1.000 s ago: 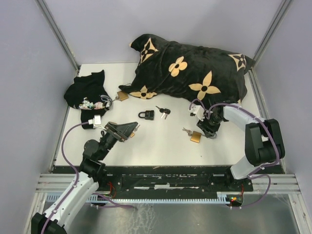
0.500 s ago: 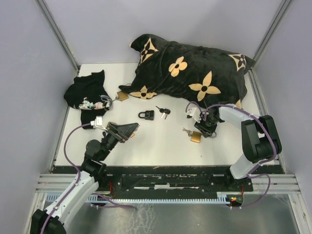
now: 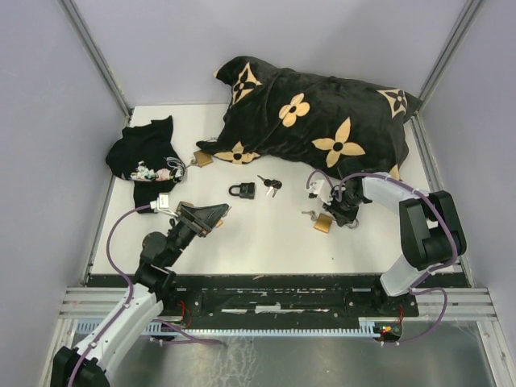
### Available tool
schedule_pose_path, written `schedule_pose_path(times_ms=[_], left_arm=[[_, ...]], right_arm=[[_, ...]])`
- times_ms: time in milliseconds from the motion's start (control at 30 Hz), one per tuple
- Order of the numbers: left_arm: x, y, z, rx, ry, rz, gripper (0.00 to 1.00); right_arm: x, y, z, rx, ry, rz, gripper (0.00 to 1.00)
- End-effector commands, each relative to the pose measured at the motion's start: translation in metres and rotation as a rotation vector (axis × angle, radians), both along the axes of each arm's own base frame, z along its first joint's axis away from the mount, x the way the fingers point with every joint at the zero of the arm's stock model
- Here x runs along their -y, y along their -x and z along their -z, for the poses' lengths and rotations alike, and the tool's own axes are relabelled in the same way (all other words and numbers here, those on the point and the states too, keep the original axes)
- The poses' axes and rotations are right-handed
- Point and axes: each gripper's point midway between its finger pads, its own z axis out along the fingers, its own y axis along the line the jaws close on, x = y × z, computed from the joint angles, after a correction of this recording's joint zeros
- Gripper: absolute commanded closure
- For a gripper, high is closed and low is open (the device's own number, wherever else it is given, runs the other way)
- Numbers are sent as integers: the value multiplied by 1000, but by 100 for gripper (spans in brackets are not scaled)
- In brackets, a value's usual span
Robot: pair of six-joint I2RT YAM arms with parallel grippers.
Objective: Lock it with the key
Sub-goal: Pick up the lock from the center of the board.
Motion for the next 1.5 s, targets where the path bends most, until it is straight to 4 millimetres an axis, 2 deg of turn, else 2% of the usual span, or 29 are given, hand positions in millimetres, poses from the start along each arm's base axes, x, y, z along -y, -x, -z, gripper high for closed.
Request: schedule_pose_path(times_ms=[0,233,433,667,800,867,1000,1100,1200,1267,1300,1367,1467], left_arm=[[3,4,-6,16,35,32,1],[19,9,7,-44,39,111,1],[44,11,8,-52,-5,165,1],[82,26,0,176,-151,232,5],[97,23,0,247,-235,250,7],[103,15,4,175,-239,242,7],[117,0,31,-146,-128,226,7],[139,4,46,-326,-1,259,10],[169,11,54,-358,-6,297,11],[186,7,56,-317,-56,307,15],[194,5,48,-234,-99,317,20],[208,3,41,22,-328,331,23],[205,0,38,369,-645,304,19]], right_arm=[[-10,19,-14,-38,-69,-68,98],[-35,13,-58,31,-217,-21,98],[-47,11,-75,32,-286,20,98],[-63,12,-94,6,-382,45,98],[-73,17,-104,-27,-440,50,98],[-74,19,-106,-35,-451,51,98],[-71,20,-98,-29,-428,45,98],[-69,24,-87,-46,-400,28,98],[-67,25,-82,-40,-376,15,98],[-67,26,-82,-39,-373,13,98],[-67,26,-81,-40,-371,13,98],[-67,27,-80,-43,-369,13,98],[-67,26,-81,-40,-369,13,98]])
